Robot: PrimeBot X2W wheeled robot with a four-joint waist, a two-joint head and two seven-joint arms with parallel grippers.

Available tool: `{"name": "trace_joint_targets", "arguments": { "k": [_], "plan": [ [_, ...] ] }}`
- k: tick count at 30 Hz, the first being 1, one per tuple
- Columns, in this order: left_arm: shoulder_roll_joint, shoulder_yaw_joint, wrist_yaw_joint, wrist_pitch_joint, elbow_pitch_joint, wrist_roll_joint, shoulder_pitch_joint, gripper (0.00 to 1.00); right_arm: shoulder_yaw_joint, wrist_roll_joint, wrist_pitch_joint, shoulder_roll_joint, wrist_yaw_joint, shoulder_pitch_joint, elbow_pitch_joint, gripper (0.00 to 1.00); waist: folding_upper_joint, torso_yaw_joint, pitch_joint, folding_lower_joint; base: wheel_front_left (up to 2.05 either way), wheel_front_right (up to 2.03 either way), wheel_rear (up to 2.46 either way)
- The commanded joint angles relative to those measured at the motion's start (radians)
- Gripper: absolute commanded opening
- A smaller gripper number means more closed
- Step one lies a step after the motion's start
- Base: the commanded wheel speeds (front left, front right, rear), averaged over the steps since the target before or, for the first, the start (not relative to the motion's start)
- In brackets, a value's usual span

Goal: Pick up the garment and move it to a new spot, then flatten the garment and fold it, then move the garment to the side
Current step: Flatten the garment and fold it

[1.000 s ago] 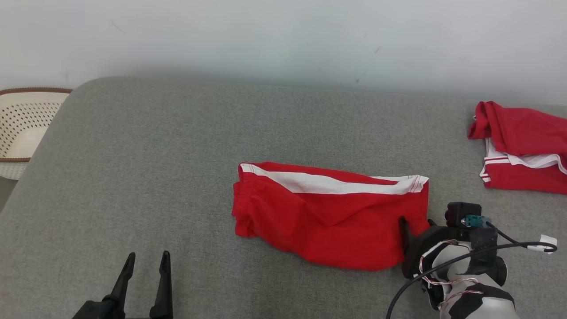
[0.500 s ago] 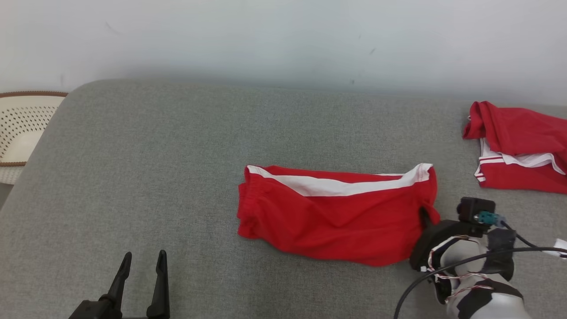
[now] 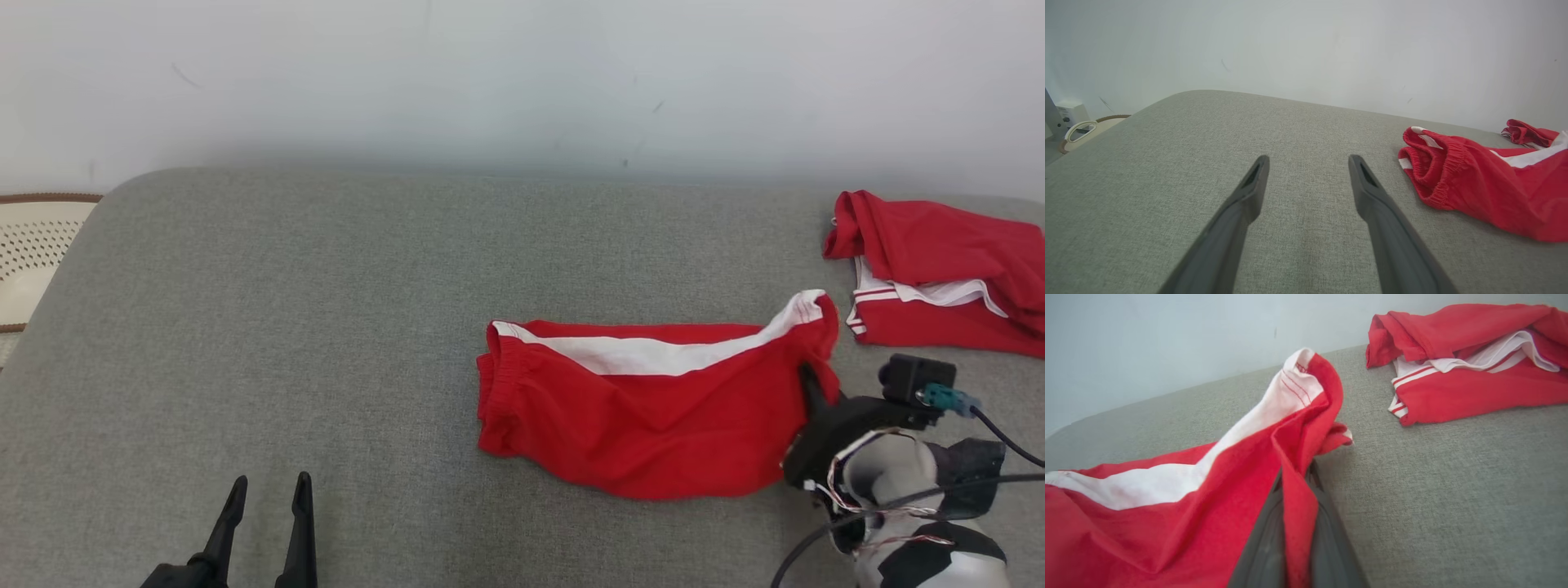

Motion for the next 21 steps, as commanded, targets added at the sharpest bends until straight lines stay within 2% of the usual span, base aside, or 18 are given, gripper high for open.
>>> {"name": "trace_joint_targets", "arguments": {
  "k": [1,6,11,17,21],
  "plan": [
    [0.0,0.0,0.005,-0.004,-0.002,-0.011,0.016,1.0,0.018,0.039,0.011,0.01,-0.001,0.016,-0.037,0.0,-0.0001,-0.004,-0.002,0.0001,0.0,0.0,0.0],
    [0.0,-0.011,0.005,-0.004,0.001,-0.015,0.012,1.0,0.107,0.16,0.055,-0.014,-0.001,0.05,-0.227,0.0,-0.0001,-0.002,-0.005,0.0001,0.0,0.0,0.0],
    [0.0,-0.021,0.003,-0.004,0.007,-0.021,0.011,1.0,0.173,0.232,0.084,-0.039,-0.001,0.066,-0.376,0.0,-0.0001,0.018,-0.01,0.0001,0.0,0.0,0.0],
    [0.0,-0.029,0.004,-0.004,0.011,-0.023,0.01,1.0,0.232,0.286,0.12,-0.015,-0.001,0.064,-0.476,0.0,-0.0001,0.052,-0.013,0.0001,0.0,0.0,0.0],
    [0.0,-0.042,0.002,-0.004,0.015,-0.027,0.004,1.0,0.258,0.299,0.13,0.007,-0.001,0.051,-0.485,0.0,-0.0001,0.078,-0.011,0.0001,0.0,0.0,0.0]
  ]
}}
